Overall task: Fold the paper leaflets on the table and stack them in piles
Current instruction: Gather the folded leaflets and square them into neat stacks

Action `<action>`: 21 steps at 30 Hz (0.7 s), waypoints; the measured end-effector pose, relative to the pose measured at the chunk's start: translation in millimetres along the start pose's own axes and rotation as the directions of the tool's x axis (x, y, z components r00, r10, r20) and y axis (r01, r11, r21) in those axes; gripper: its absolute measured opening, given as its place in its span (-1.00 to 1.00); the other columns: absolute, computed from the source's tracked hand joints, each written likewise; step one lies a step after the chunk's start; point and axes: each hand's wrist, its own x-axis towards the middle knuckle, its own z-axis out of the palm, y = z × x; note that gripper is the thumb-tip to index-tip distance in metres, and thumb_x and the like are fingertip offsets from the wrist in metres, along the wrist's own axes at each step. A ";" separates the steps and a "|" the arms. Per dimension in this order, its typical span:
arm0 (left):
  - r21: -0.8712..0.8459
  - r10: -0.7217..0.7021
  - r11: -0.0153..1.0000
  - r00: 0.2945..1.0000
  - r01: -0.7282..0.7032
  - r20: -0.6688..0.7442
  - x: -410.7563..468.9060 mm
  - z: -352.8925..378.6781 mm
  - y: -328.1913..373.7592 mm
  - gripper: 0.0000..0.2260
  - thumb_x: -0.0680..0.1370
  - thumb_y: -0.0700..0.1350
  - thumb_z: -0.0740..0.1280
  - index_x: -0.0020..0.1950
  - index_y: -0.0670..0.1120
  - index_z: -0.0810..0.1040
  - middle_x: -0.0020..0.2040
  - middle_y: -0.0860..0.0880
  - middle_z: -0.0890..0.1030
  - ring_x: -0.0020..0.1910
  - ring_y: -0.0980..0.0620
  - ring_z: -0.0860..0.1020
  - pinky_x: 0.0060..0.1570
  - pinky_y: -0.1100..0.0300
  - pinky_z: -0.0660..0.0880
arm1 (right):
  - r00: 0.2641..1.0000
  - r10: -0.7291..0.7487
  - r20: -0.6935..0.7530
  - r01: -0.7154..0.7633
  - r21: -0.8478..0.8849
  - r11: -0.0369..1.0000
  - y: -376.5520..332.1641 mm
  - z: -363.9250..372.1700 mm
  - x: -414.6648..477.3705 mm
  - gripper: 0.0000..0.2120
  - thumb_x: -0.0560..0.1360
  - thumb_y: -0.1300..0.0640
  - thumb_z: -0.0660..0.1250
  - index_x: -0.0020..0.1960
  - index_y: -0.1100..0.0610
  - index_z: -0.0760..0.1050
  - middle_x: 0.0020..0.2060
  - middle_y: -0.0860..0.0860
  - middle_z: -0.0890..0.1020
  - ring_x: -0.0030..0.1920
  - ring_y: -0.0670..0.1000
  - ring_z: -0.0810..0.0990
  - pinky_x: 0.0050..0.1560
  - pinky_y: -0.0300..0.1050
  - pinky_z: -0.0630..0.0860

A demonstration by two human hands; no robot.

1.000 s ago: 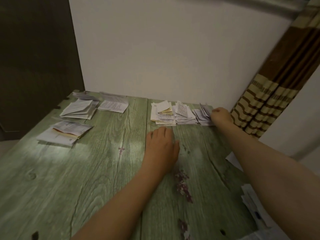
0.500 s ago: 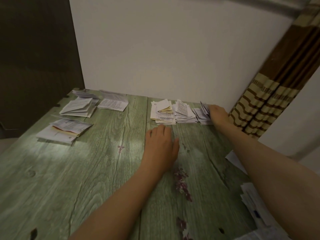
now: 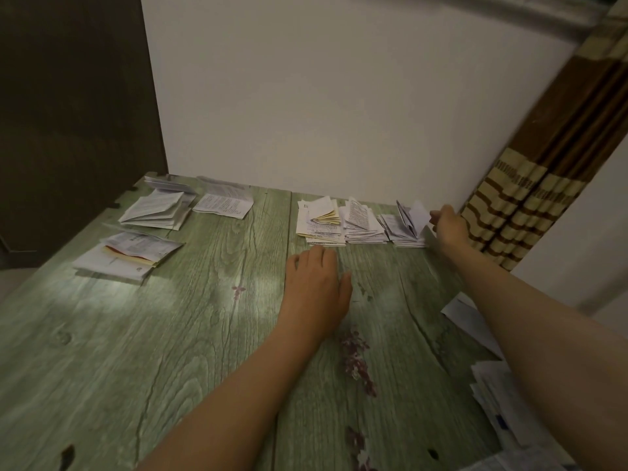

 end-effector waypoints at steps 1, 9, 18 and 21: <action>-0.006 -0.003 1.000 1.000 0.003 0.006 -0.2 0.2 0.0 -0.68 0.47 0.03 0.09 -0.13 -0.15 0.53 -0.21 -0.07 0.54 -0.26 -0.06 0.53 -0.13 0.02 0.51 | 1.000 0.006 -0.005 -0.006 0.007 1.000 0.4 -0.2 -0.8 -0.54 0.63 0.08 -0.10 0.27 0.29 0.44 0.29 0.20 0.47 0.27 0.19 0.42 0.27 -0.05 0.32; 0.003 -0.049 0.999 0.998 0.049 0.047 1.0 -3.9 1.5 -0.77 0.44 -0.01 0.22 -0.15 -0.17 0.52 -0.23 -0.09 0.54 -0.26 -0.09 0.54 -0.12 -0.03 0.51 | 1.000 -0.004 -0.007 0.004 0.001 1.000 -5.5 -7.9 -10.3 -0.46 0.63 -0.06 -0.12 0.27 0.26 0.44 0.25 0.18 0.50 0.23 0.17 0.45 0.28 0.00 0.33; 0.018 -0.115 0.993 0.971 0.114 0.211 2.0 -17.3 5.6 -0.78 0.51 -0.08 0.24 -0.01 -0.21 0.53 -0.08 -0.15 0.56 -0.09 -0.15 0.56 0.12 -0.15 0.44 | 0.998 -0.020 0.056 0.022 -0.032 0.999 -19.4 -28.4 -28.9 -0.43 0.64 -0.11 -0.12 0.34 0.27 0.38 0.29 0.15 0.49 0.27 0.13 0.43 0.26 -0.13 0.28; 0.033 -0.123 0.992 0.955 0.118 0.269 3.6 -28.4 7.7 -0.72 0.59 -0.08 0.17 0.21 -0.19 0.45 0.19 -0.15 0.49 0.19 -0.14 0.46 0.33 -0.13 0.24 | 0.995 -0.059 0.075 0.063 -0.052 0.997 -26.5 -35.2 -35.3 -0.45 0.64 -0.11 -0.11 0.32 0.26 0.40 0.25 0.16 0.52 0.25 0.14 0.45 0.25 -0.07 0.31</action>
